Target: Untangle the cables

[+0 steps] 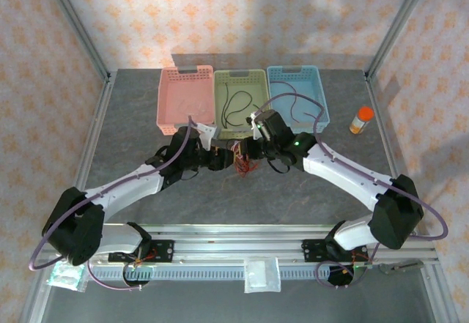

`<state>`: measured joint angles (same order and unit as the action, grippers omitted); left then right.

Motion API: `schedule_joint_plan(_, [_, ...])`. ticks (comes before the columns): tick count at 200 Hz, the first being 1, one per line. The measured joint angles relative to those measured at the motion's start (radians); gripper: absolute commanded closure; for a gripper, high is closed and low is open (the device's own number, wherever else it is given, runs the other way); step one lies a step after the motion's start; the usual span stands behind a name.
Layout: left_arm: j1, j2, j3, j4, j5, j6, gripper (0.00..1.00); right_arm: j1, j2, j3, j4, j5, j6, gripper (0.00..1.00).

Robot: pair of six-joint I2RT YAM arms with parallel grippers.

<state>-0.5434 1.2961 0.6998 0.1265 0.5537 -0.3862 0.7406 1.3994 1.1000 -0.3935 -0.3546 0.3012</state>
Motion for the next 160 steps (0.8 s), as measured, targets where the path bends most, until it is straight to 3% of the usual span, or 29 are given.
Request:
schedule_joint_plan(45, [0.0,0.021,0.021,0.003,0.01,0.024,0.62,0.0,0.002,0.0,0.0,-0.014,0.0,1.0])
schedule_joint_plan(104, [0.0,0.049,0.035,0.005,-0.005,0.041,1.0,0.0,0.007,0.0,0.0,-0.015,0.0,1.0])
schedule_joint_plan(160, [0.0,0.039,0.046,-0.021,-0.066,0.048,1.0,0.0,0.031,0.008,-0.035,0.086,0.007,1.0])
